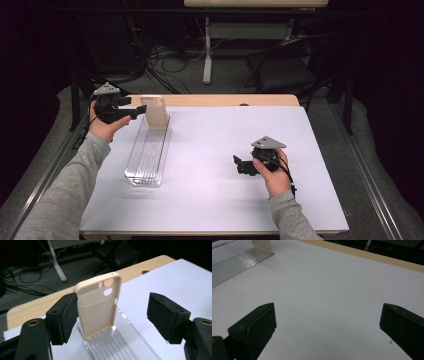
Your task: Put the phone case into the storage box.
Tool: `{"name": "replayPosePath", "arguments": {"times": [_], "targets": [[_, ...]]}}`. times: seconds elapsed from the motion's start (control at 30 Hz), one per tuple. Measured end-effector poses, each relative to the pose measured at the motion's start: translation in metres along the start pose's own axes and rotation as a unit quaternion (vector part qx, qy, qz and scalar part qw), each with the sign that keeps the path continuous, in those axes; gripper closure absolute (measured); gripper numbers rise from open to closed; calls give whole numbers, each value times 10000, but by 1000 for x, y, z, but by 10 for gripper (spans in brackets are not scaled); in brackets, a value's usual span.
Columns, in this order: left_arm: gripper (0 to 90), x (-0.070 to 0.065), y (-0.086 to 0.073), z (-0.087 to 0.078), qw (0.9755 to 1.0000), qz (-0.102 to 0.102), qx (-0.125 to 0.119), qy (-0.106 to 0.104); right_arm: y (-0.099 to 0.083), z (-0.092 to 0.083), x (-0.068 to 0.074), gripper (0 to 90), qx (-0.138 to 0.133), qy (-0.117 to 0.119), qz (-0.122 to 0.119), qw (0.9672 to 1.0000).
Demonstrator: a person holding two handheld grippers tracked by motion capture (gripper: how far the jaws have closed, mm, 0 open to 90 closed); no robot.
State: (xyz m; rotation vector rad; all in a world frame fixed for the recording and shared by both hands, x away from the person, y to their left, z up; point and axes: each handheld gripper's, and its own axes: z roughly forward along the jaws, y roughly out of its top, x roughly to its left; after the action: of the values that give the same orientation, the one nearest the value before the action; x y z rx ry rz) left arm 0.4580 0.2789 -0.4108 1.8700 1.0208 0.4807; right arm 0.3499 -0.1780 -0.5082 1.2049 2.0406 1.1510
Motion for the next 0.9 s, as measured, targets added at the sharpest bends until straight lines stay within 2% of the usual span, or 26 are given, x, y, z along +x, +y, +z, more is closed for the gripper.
{"name": "replayPosePath", "arguments": {"times": [0.07,0.3,0.7,0.77,0.83,0.9], "targets": [[238,0,0,-2,9999,-75,3,-95,0,0,0,4,6,5,6,10000],[216,-4,1,-6,9998,-59,7,-177,0,0,0,5,13,4,14,10000],[155,-6,2,-9,9981,-364,-50,-498,0,0,0,5,17,10,10,10000],[147,-8,2,-11,9978,-271,5,-597,0,0,0,4,12,8,1,10000],[80,-11,3,-12,9979,-131,12,-641,0,0,0,5,8,9,9,10000],[59,-14,3,-13,9974,-33,38,-717,1,-1,0,5,8,5,9,10000]]}}
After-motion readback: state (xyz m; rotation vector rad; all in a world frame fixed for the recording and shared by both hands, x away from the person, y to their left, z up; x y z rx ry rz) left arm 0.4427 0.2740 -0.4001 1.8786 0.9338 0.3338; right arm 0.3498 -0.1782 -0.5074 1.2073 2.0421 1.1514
